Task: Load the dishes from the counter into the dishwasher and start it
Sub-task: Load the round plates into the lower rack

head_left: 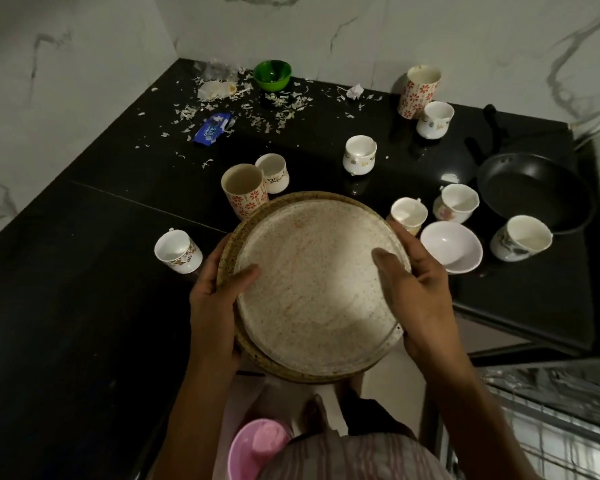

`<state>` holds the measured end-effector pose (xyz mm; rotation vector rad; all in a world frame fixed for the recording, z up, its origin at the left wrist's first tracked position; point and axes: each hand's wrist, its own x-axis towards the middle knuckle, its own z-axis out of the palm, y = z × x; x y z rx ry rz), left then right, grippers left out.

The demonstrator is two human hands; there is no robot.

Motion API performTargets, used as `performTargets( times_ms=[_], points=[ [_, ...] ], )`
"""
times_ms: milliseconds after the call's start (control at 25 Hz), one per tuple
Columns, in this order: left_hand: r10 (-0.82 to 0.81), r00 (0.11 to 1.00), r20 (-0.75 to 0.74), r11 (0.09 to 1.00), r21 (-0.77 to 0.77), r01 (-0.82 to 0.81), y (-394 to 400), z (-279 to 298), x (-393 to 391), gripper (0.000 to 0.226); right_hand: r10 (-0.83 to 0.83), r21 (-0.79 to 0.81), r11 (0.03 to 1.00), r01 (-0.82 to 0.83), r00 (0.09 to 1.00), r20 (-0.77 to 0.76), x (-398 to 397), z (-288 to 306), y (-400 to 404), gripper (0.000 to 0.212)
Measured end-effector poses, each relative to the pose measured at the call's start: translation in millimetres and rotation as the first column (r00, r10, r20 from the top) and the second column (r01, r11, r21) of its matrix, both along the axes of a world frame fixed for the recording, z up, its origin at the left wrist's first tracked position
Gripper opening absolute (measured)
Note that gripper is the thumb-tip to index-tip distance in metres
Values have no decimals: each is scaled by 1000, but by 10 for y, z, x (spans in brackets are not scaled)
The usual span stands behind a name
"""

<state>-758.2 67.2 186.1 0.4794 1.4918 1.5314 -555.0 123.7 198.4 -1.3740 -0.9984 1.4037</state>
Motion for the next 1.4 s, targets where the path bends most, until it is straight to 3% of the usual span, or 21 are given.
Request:
performTargets(
  times_ms=[400, 1000, 1400],
  points=[
    [-108, 993, -36, 994, 22, 109, -142, 51, 487, 46, -83, 38, 996, 84, 996, -23, 532, -1, -372, 38],
    [-220, 975, -26, 976, 0, 220, -651, -98, 1906, 50, -211, 7, 977, 211, 977, -34, 1984, -14, -1077, 40],
    [-311, 950, -40, 950, -40, 310, -1073, -243, 2178, 41, -304, 34, 952, 304, 952, -24, 2214, -45, -1722, 37]
  ],
)
